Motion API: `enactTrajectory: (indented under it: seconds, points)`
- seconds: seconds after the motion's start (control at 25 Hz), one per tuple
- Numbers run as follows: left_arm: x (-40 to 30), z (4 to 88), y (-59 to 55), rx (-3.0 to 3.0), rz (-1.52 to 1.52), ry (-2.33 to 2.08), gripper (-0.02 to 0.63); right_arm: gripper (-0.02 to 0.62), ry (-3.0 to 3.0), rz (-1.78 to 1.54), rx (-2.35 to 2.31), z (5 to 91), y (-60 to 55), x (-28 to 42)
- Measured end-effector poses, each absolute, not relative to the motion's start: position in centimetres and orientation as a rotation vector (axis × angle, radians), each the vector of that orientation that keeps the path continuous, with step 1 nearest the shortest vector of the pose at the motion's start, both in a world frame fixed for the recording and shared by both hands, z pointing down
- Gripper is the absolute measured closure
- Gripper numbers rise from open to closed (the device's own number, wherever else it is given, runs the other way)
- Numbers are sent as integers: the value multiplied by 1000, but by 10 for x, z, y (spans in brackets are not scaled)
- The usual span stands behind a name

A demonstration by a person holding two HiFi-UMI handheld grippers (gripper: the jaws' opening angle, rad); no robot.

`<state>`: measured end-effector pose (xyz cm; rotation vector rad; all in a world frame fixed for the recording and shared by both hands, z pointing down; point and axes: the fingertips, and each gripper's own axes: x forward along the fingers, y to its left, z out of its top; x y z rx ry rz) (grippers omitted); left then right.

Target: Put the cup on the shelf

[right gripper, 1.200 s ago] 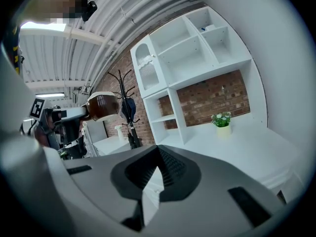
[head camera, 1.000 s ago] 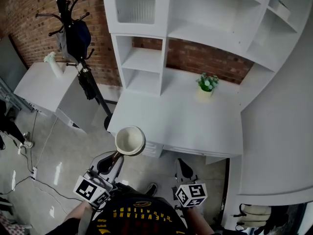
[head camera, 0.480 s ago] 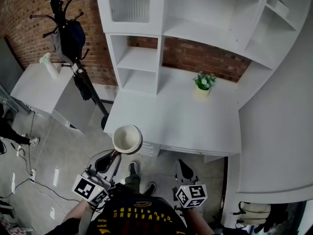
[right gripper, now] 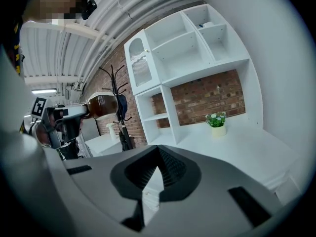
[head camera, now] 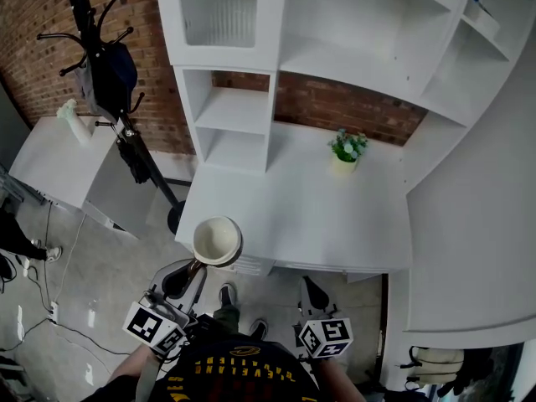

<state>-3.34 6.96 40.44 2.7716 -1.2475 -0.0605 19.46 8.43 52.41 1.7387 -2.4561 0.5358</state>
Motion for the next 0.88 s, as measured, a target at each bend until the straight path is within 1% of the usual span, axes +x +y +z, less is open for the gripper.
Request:
enactTrajectory:
  seconds: [0.16,0.56,0.88]
  points:
    - [-42,399,39,2786,-112,-1218,558,591,-2436,515,1758,521,58,186]
    - [-79,411,-47,2775,-78,-1204,558,591,-2415,461,1800,508,-25,152]
    - [-107,411,-108,2780,-89,-1186,558,591,-2365,428,1876,497,-76,141]
